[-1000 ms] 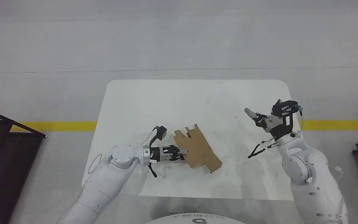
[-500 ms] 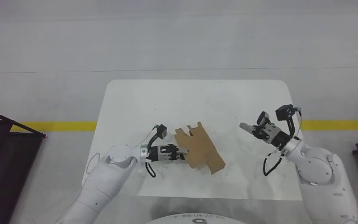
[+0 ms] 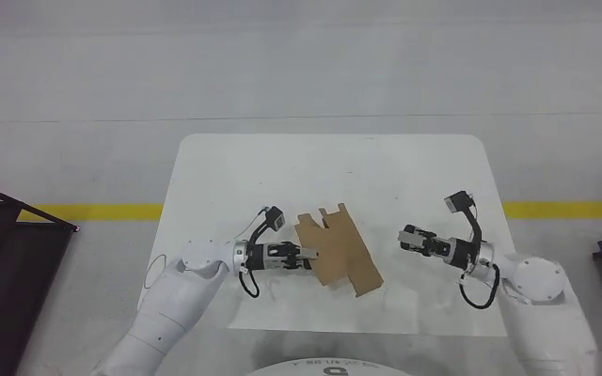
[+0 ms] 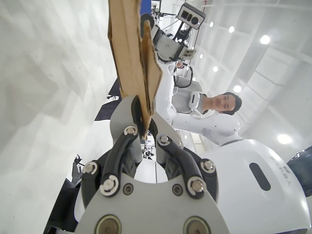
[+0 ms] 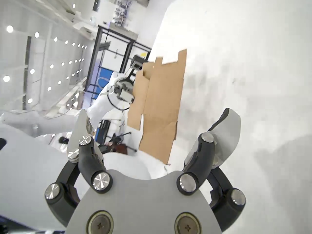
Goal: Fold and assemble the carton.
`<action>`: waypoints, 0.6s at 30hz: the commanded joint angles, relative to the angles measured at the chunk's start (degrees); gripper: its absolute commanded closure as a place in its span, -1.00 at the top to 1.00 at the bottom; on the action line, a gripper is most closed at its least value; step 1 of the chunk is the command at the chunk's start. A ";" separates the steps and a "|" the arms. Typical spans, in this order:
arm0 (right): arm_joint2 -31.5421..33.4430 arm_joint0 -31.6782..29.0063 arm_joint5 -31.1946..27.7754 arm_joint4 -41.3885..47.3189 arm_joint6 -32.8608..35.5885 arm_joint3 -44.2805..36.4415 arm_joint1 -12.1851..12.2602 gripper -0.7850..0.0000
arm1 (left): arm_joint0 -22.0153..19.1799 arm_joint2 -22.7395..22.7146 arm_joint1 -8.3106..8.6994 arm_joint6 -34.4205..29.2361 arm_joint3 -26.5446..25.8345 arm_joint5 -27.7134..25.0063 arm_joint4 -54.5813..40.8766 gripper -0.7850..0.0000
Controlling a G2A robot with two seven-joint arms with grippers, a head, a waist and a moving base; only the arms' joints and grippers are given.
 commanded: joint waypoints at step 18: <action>-13.58 5.89 -2.53 2.97 6.91 7.23 0.06 -1.00 | -1.42 0.99 0.34 -1.21 -0.04 -0.65 -2.21 -1.00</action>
